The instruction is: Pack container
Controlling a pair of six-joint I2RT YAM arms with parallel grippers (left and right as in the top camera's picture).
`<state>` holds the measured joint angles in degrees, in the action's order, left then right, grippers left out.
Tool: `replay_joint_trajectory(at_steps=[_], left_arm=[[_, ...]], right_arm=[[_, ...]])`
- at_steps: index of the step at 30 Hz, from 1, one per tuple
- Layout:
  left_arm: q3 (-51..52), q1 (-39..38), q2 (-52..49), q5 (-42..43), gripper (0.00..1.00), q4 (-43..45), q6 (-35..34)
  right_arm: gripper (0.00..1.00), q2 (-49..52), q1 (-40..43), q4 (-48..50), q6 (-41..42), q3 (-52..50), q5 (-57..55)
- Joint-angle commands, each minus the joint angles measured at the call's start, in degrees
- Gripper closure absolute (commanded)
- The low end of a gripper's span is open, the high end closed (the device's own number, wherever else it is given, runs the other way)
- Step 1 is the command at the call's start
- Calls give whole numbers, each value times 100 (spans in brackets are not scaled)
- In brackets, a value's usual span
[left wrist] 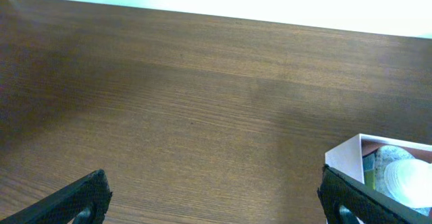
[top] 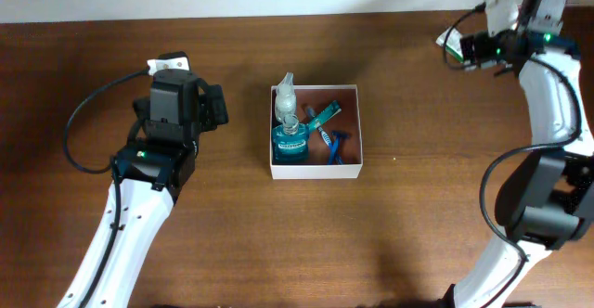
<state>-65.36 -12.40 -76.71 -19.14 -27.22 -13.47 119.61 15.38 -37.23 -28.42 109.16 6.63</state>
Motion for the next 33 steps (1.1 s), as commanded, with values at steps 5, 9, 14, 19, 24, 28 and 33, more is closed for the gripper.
replay_joint_trajectory(at_steps=[5,9,14,19,24,28,33], left_arm=[[-57,20,44,-61,1,9,28],[-57,20,44,-61,1,9,28],[-57,20,44,-61,1,9,28],[-57,20,44,-61,1,9,28],[-57,20,44,-61,1,9,28],[-57,20,44,-61,1,9,28],[-57,20,44,-61,1,9,28]], right_arm=[[2,964,-42,-651,105,1388,236],[1,1309,24,-398,748,1508,780],[1,1628,31,-55,791,1547,966],[1,1958,50,372,769,1547,946],[1,2229,79,535,267,1550,940],[1,2393,98,787,192,1556,901],[1,2594,155,1117,234,1556,885]])
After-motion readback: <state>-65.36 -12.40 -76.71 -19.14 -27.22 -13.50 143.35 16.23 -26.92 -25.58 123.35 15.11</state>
